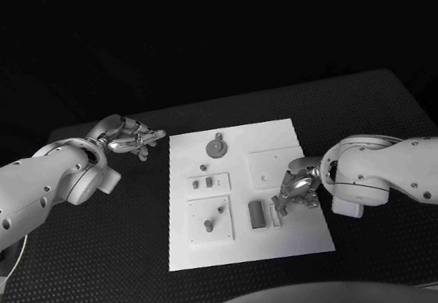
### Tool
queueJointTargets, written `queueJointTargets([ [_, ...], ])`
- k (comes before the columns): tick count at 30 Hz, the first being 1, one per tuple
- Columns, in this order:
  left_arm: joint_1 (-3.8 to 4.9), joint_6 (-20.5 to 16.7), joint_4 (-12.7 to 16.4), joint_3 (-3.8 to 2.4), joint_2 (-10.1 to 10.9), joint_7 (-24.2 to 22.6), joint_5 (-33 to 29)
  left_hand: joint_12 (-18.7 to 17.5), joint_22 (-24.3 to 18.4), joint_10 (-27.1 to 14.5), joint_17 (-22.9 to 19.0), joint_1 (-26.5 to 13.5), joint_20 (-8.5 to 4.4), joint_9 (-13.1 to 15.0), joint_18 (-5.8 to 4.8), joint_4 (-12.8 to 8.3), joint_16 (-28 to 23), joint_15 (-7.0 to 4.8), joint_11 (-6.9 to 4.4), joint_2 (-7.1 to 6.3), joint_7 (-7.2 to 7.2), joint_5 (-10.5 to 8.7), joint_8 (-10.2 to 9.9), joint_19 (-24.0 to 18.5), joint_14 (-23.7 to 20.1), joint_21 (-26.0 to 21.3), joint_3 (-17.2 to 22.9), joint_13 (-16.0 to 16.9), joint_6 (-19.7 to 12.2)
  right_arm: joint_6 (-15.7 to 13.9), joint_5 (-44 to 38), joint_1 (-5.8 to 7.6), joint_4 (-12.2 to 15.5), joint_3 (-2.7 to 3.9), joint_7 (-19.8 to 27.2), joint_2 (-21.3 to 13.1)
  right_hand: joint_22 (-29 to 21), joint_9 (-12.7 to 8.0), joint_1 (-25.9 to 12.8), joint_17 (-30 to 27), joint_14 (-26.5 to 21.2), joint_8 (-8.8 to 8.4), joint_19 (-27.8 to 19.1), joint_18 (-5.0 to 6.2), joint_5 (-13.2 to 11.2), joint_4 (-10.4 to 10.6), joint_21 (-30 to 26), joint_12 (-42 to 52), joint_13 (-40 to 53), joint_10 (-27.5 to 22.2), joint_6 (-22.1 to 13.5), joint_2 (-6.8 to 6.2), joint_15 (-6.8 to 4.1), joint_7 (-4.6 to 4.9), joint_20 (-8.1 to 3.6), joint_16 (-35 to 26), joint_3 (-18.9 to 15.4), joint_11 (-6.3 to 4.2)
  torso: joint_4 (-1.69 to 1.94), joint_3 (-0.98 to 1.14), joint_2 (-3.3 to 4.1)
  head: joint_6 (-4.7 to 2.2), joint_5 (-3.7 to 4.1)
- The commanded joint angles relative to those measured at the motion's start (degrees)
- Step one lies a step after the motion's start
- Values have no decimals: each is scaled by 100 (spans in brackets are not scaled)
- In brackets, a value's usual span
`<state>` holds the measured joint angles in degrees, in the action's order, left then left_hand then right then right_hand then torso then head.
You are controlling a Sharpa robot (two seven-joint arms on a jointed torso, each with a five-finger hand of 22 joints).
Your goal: Assemble the parts on the task board
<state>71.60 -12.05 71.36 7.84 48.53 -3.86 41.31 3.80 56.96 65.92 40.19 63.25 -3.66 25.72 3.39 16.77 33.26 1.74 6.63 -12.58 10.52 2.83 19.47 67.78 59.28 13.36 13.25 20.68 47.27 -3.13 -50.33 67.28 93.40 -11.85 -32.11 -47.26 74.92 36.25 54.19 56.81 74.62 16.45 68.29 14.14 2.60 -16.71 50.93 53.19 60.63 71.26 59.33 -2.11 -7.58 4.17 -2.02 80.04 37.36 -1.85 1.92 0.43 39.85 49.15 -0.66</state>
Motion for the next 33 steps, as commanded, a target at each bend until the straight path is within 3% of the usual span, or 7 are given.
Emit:
queueJointTargets([
  [1, 6, 85, 21, -2, -19, -23, -8, 17, -9, 8, 5, 44, -3, -6, 370, 7, -25, 13, -2, 36, -20, 0, 4, 27, 37, -22, -46, 2, -8, -125, 516, -3, -3, -27, -22, 4, 104, 48, 216, -9, -2, 19, 19, 86, 20, -13, 28, 5, -6, 9, 21, 220, -18, 31, 19, 11, -3, -6, -5, -12, -10, -16, 27],
  [8, 6, 75, 2, -2, -48, -33, -6, 17, -9, 6, 8, 61, -2, -9, 368, 7, -31, 14, -1, 53, -20, 0, 2, 28, 38, -27, -69, 1, -8, -148, 461, -14, -50, -90, -19, 69, 99, 46, 169, -8, -2, 20, 18, 86, 19, -7, 25, -3, -12, 3, 31, 213, -21, 28, 28, 7, -25, -8, 4, -2, -11, -13, 22],
  [17, 6, 65, -2, 0, -44, -30, -5, 17, -9, 6, 12, 69, -1, -11, 367, 9, -36, 15, 0, 65, -20, -1, 1, 28, 39, -31, -93, 0, -6, -167, 110, -71, -126, -119, -14, 144, 88, 42, 18, -12, 2, 36, 29, 86, 19, 7, 20, -12, -24, 7, 85, 239, -32, 13, 43, 5, -58, -22, -9, 8, 1, 8, 5],
  [33, 6, 72, -9, 1, -34, -27, -4, 17, -10, 6, 15, 75, -1, -12, 366, 9, -40, 15, 0, 72, -20, -1, 1, 29, 40, -34, -112, -1, -4, 93, -64, -129, -300, -154, -52, 213, 73, -2, -458, -32, 7, 24, 53, 86, 19, 56, -2, -27, -47, 16, 160, 329, -48, -1, 52, 1, -56, -37, -1, -6, -5, 42, 8],
])
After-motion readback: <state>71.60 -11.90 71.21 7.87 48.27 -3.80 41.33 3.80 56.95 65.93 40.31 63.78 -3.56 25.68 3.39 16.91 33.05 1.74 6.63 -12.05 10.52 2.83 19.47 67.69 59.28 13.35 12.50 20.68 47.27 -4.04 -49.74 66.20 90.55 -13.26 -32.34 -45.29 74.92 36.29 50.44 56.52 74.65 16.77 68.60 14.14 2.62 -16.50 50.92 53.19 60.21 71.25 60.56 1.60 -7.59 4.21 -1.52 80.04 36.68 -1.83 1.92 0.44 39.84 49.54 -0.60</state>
